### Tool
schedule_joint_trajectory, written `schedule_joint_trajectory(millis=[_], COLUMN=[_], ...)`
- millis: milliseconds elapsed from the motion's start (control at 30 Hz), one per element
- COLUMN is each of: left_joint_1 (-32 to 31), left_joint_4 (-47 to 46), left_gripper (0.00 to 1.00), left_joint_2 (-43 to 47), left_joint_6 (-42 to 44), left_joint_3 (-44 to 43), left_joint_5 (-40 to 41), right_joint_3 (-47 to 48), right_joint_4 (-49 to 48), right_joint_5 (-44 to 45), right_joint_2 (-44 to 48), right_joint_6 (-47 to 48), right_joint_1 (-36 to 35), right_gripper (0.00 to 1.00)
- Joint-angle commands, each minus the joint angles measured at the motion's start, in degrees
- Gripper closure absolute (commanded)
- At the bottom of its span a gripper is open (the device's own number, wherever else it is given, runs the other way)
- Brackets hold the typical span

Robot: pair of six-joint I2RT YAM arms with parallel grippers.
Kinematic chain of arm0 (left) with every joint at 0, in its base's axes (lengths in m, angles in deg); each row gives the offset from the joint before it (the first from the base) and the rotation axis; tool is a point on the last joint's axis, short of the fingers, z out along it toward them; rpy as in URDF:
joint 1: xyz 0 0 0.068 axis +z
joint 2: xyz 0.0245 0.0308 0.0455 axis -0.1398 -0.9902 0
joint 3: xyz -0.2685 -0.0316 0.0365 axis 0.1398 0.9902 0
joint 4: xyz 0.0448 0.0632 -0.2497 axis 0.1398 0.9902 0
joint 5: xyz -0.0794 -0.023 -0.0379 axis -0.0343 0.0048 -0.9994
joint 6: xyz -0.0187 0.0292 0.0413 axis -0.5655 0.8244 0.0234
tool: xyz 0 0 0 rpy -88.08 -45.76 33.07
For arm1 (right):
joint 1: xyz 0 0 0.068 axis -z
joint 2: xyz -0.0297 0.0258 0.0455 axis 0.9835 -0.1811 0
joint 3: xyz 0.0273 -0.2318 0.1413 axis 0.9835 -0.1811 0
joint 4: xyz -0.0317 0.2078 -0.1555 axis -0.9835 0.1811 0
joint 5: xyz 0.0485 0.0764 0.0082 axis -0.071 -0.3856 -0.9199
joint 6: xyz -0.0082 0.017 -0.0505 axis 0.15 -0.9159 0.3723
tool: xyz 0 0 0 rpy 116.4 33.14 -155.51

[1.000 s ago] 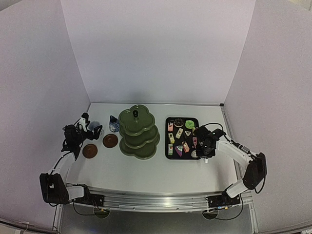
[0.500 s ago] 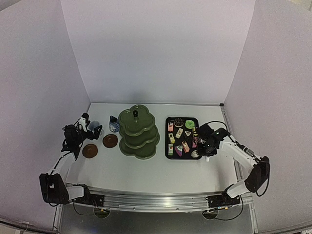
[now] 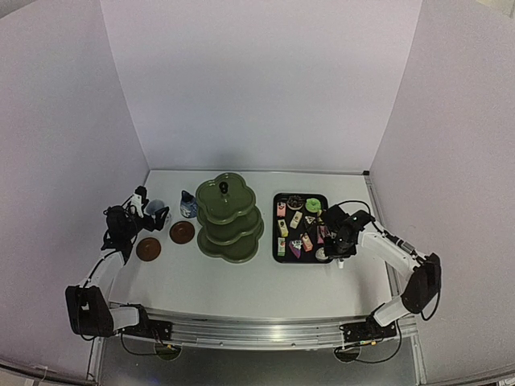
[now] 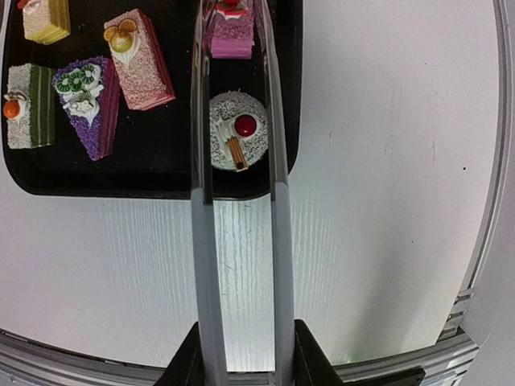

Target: Serve the afternoon tea

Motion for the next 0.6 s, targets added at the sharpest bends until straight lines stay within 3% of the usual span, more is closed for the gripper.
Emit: schedule_joint_trajectory(millis=[0, 167, 333, 567], left_joint_1=[-0.16, -0.16, -0.17, -0.14], left_joint_4=[-1.27, -0.90, -0.85, -0.83], left_gripper=[0.01, 0.00, 0.00, 0.00], left_joint_2=[-0.01, -0.10, -0.25, -0.41], left_joint_6=[0.58, 1.01, 0.98, 1.27], left_joint_3=[-0.55, -0.49, -0.48, -0.56], left_joint_5=[-0.73, -0.56, -0.63, -0.59], right_joint_3=[1.80, 1.76, 0.61, 1.27], right_joint_4=[-0.04, -0.36, -0.38, -0.30], right_joint_5=[-0.37, -0.53, 0.03, 1.31], right_joint_2=[-1.87, -1.69, -0.86, 1.07], right_joint_6=[1.00, 1.28, 0.64, -0.21], right_joint_1=[-0.21, -0.21, -0.21, -0.21], right_gripper=[0.87, 0.86, 1.00, 1.00])
